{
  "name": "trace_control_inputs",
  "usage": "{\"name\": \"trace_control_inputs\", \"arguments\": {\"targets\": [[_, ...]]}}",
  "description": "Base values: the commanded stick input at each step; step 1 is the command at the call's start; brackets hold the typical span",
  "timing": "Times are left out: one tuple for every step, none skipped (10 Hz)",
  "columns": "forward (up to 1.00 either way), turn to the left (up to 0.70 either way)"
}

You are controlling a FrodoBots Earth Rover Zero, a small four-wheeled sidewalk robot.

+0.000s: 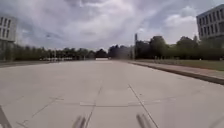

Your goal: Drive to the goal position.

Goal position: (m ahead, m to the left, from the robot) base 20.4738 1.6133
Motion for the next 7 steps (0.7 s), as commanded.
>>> {"name": "trace_control_inputs", "arguments": {"targets": [[1.0,0.0],[1.0,0.0],[1.0,0.0],[1.0,0.0],[1.0,0.0],[1.0,0.0],[1.0,0.0]]}}
